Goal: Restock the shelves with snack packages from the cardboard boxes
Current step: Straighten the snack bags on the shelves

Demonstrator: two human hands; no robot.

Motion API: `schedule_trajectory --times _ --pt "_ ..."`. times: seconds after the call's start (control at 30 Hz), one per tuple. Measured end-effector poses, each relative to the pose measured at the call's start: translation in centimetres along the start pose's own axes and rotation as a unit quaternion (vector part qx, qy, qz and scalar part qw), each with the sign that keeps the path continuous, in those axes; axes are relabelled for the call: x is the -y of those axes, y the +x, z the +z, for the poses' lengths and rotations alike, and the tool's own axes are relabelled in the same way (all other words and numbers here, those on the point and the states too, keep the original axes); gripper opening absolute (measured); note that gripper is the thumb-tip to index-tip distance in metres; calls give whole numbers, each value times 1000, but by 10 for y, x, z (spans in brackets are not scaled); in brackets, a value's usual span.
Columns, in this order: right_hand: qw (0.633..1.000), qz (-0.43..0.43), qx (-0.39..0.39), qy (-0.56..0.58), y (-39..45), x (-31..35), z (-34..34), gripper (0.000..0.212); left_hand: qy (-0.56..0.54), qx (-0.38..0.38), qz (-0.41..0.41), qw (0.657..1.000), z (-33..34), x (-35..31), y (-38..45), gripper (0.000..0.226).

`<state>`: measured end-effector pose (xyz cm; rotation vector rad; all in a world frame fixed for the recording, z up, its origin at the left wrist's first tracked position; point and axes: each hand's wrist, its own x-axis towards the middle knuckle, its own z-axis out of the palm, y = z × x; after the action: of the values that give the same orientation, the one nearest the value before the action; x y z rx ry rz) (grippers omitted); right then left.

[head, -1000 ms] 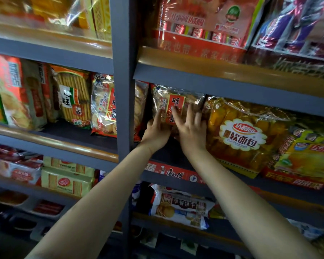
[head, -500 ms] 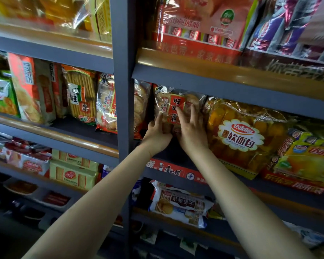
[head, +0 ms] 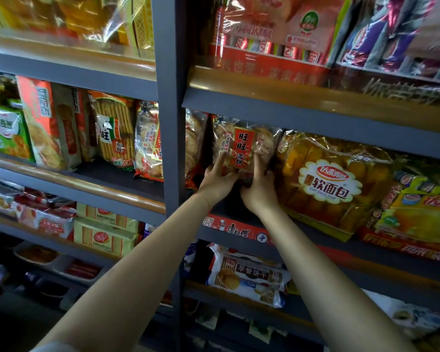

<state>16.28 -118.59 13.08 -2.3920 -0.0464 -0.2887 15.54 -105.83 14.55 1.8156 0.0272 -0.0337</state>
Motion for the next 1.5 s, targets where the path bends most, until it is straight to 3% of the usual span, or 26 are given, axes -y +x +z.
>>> schedule_trajectory --times 0.13,0.3,0.6,0.67,0.73,0.8,0.83,0.93,1.0,1.07,1.17,1.27,1.43,1.5 --pt "999 15 33 -12 13 4 3 89 -20 15 -17 1000 2 5 22 108" --pt "999 13 25 -43 17 7 12 92 19 12 0 1000 9 2 31 89" --pt "999 -17 30 24 17 -8 3 90 2 6 -2 1000 -1 6 20 97" --pt "999 -22 27 35 11 -11 -2 88 30 -3 0 1000 -4 -1 2 84" --pt "998 -35 16 53 2 -11 -6 81 52 -13 44 998 -8 -8 -27 50" --pt "991 -36 -22 129 -13 -3 -8 61 20 -54 103 993 -16 -10 -64 22" --pt "983 -25 -46 176 -22 6 -8 48 -9 -94 126 987 -23 -9 -81 19" --pt "950 -15 -98 297 -56 41 1 20 -93 -233 189 950 -60 -3 -105 25" --pt "935 -39 -85 341 -81 70 14 18 -128 -291 192 929 -92 4 -99 27" --pt "927 -87 -60 360 -101 97 31 16 -109 -311 169 929 -124 14 -85 27" --pt "933 -130 -12 336 -113 136 67 15 -14 -263 126 957 -166 31 -64 22" --pt "946 -108 21 304 -105 169 108 26 69 -154 98 981 -204 49 -38 24" --pt "954 51 -88 283 -68 200 141 65 -2 -15 15 1000 -233 60 -1 26" --pt "951 108 -99 272 -58 205 144 70 -1 30 9 1000 -236 57 5 45"
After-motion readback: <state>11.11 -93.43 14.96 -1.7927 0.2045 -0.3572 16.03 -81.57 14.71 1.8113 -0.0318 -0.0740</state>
